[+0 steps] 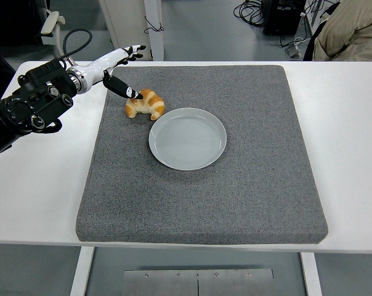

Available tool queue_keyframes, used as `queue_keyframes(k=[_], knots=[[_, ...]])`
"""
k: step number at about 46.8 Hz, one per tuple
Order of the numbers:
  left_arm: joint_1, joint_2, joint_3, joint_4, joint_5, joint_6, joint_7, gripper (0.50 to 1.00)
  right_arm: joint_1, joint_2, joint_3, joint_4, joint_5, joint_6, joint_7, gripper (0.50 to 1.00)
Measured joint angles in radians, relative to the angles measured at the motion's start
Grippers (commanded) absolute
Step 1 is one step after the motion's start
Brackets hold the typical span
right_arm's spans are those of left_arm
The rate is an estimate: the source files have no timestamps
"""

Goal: Place the bread on the plate

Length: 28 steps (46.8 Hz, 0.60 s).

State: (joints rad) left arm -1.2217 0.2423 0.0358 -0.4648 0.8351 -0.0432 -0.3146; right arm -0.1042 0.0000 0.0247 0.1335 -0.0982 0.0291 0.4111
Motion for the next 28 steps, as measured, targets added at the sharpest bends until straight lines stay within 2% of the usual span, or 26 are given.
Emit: queue_keyframes(k=[17, 28], knots=[[-0.041, 0.0, 0.138, 0.005, 0.047, 0.0, 0.0, 0.971, 0.0, 0.0, 0.0, 0.0, 0.0, 0.0, 0.0, 1.0], [-0.043, -0.026, 0.148, 0.013, 0.053, 0.002, 0.002, 0.971, 0.0, 0.0, 0.001, 0.0, 0.0, 0.0, 0.0, 1.0]])
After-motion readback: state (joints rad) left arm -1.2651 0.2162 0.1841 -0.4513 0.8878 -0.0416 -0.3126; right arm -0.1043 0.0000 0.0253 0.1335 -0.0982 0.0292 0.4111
